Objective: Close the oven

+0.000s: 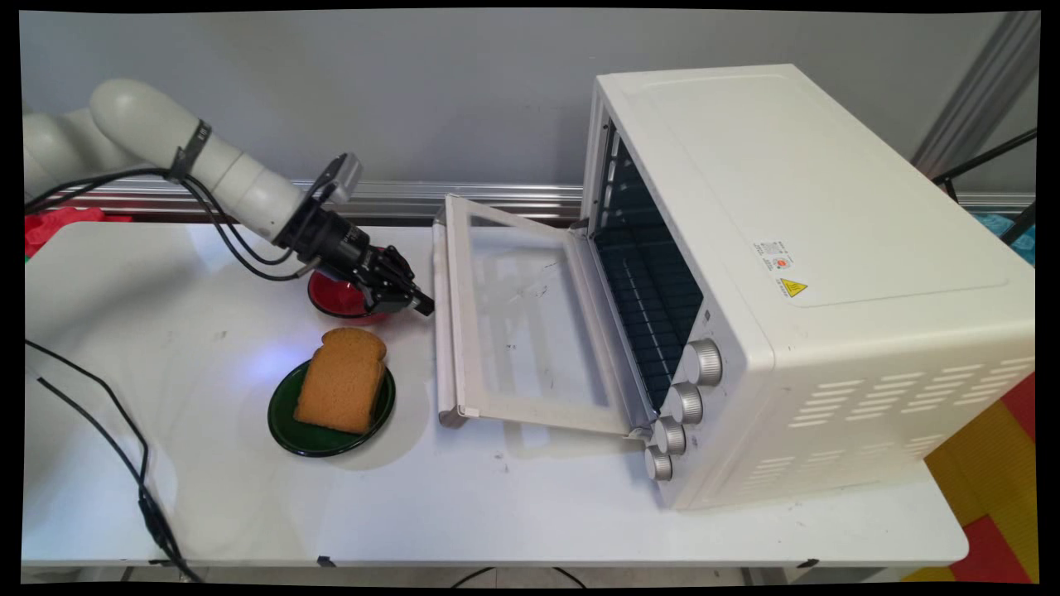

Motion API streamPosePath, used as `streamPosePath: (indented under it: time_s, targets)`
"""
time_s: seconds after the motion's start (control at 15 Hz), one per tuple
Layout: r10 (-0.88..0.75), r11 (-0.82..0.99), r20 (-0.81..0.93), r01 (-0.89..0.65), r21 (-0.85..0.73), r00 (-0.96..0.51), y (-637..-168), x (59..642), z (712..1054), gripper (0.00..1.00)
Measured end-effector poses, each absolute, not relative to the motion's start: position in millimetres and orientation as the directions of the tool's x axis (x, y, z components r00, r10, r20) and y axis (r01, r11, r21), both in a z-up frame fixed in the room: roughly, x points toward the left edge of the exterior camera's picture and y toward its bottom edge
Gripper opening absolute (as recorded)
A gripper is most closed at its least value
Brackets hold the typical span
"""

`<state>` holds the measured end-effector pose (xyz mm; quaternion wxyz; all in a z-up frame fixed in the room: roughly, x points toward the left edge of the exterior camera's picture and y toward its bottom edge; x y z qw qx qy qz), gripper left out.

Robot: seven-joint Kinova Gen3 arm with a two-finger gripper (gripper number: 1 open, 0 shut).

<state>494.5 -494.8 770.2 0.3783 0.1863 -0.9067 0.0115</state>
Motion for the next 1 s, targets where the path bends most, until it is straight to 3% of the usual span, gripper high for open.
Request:
streamPosePath:
  time_s: [0.47,1.0]
  targets:
    - [-0.328,0.927,0.708,-0.358,0.114,-0.625,-501.0,476.2,758.1,0.00]
    - [-0.318,0.926,0.753,-0.358,0.118,-0.576,-505.8,457.6,774.9,0.00]
